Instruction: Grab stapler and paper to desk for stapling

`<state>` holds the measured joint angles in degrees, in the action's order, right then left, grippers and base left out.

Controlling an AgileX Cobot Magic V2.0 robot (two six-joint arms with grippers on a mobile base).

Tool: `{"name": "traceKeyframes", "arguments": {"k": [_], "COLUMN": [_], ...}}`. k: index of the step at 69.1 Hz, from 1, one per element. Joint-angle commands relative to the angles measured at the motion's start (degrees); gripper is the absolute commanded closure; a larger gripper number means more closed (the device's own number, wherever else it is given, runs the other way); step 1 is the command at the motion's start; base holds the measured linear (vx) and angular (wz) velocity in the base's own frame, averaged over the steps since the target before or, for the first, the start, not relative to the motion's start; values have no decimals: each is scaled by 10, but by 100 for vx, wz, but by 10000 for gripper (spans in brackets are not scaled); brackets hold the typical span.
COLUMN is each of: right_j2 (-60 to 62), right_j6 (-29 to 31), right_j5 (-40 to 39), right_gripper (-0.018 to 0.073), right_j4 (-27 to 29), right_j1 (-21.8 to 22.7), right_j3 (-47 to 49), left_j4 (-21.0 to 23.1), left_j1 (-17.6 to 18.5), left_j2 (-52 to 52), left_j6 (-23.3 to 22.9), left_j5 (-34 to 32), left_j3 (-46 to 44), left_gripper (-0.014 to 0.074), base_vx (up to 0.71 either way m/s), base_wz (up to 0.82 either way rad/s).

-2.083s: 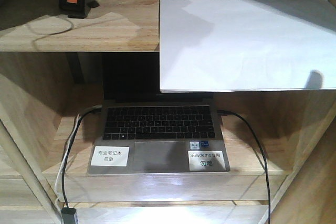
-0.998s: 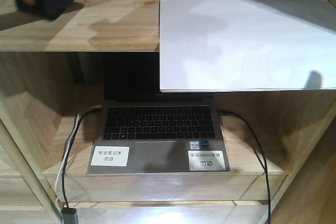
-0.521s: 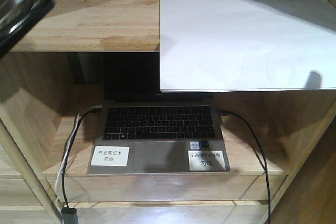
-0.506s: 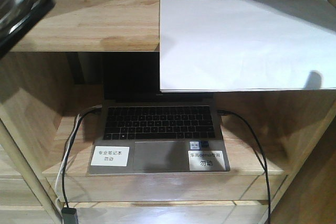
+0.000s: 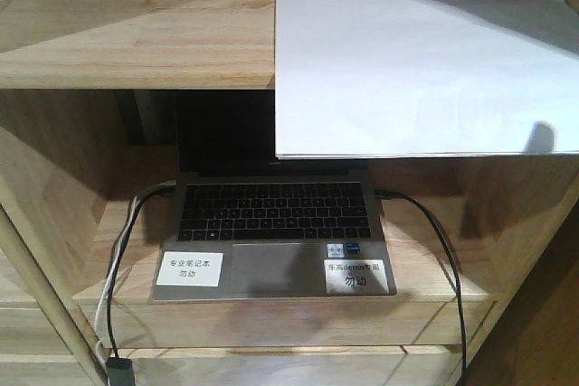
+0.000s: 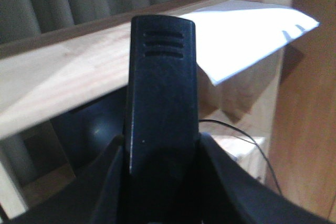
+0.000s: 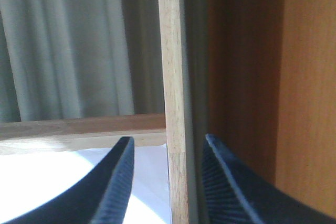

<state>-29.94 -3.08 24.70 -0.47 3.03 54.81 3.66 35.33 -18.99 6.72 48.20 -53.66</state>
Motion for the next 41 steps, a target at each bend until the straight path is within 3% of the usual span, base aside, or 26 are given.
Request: {"name": "traceKeyframes", "arguments": {"k": [1,41], "right_j2": [-9,-9], "right_j6": [4,4], "right_j5": [-45,-45], "right_gripper": [269,269], "right_j4": [-3,-3], "right_j1": [3,3], "right_j3": [15,15], "left_j4": [8,4], "left_j1": [4,4], "left_j2": [18,29], "left_j6": [8,9], "left_j5": [-67,-77], "left_j3": [-5,-2], "left_gripper": [604,603], "base_vx": [0,0], "base_wz": [0,0]}}
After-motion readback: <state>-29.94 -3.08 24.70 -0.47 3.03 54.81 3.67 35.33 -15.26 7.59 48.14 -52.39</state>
